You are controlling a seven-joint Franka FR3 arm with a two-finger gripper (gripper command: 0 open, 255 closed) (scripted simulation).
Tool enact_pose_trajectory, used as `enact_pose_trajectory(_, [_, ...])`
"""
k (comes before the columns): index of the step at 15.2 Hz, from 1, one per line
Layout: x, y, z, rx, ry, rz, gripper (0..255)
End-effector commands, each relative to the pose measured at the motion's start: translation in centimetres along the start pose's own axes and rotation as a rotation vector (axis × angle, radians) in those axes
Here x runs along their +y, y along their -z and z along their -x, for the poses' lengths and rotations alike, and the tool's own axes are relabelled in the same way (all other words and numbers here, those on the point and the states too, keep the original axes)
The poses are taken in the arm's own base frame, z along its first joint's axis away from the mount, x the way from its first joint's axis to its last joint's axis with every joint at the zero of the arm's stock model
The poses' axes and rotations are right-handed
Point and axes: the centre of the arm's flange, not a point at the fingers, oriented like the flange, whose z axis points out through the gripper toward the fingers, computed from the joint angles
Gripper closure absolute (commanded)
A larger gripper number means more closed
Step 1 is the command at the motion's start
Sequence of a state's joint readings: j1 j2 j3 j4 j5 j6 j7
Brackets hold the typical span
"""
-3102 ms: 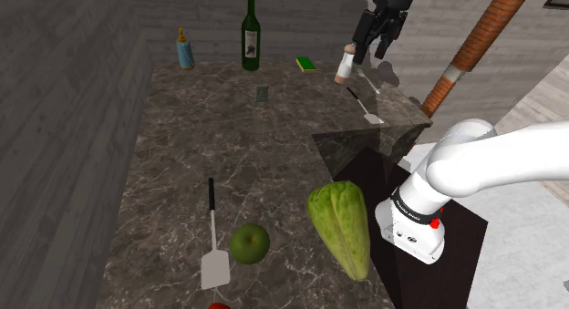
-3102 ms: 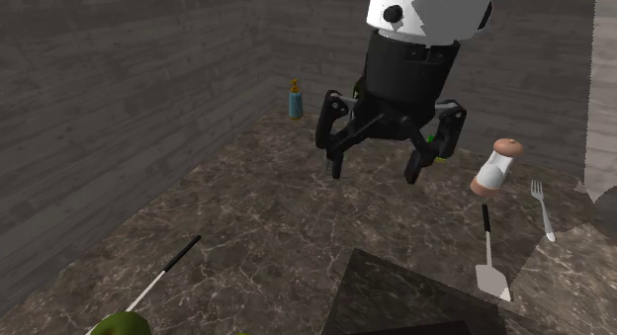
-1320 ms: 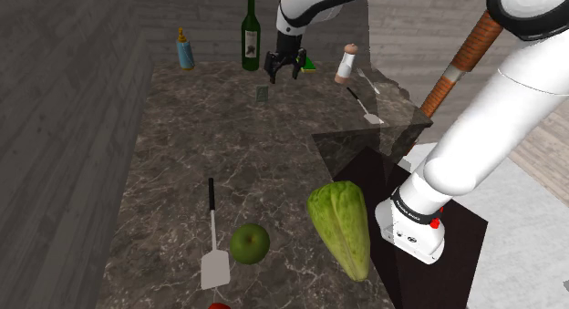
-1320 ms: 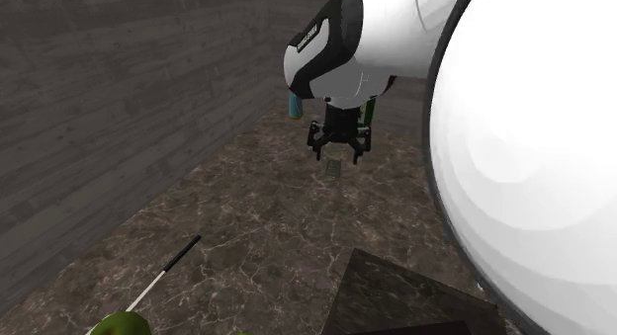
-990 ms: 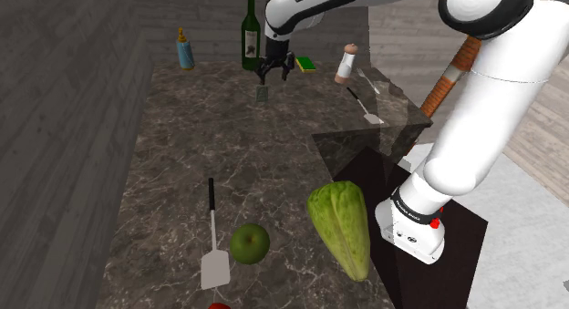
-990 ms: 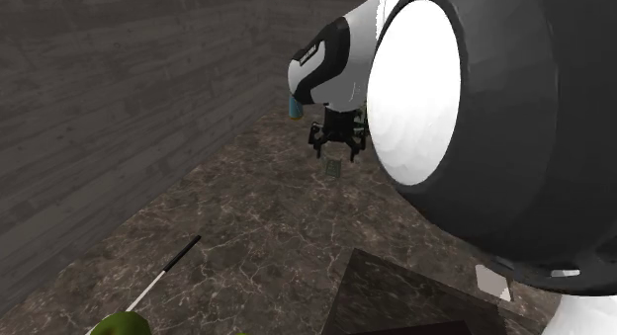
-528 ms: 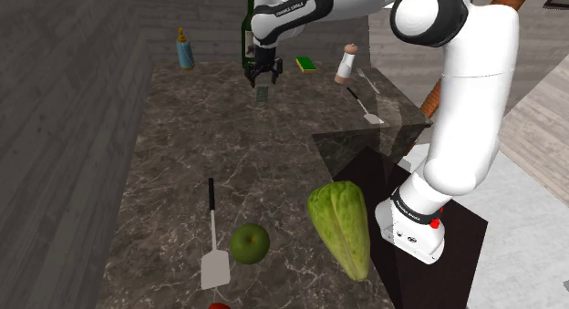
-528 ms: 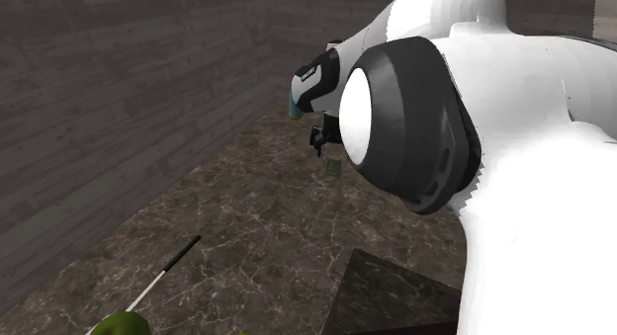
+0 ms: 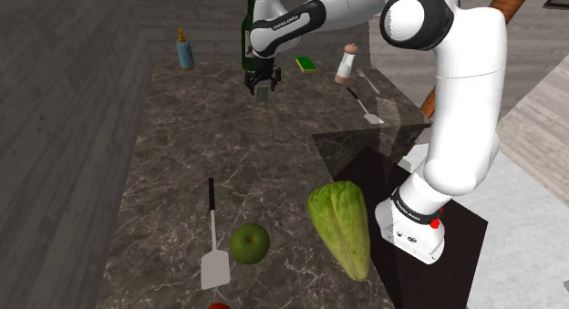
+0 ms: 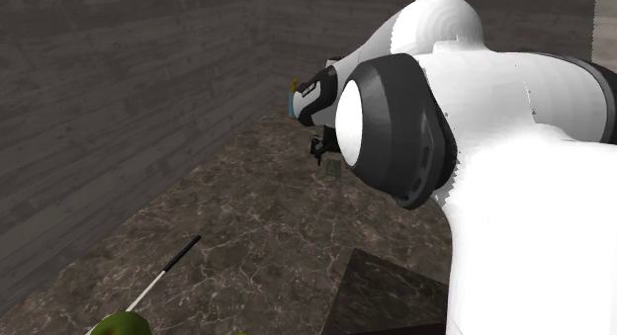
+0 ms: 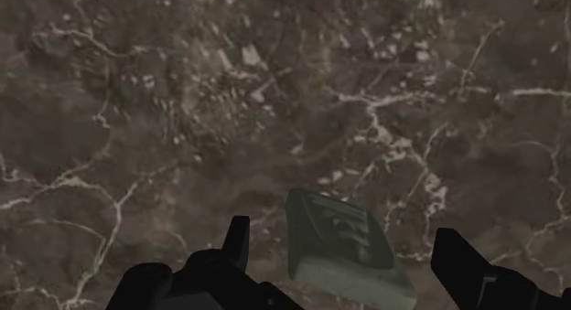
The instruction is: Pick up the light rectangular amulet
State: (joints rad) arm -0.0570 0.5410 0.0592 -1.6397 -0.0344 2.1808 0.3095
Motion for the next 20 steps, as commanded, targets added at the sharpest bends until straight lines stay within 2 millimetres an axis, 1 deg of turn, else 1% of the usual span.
enact_pose_trajectory(1, [0.0, -0.2, 0.0, 0.001, 0.000, 0.000, 255])
enact_pose_trajectory(10, [0.0, -0.2, -0.1, 0.001, 0.000, 0.000, 255])
enact_pose_trajectory(20, [0.0, 5.1, -0.1, 0.001, 0.000, 0.000, 255])
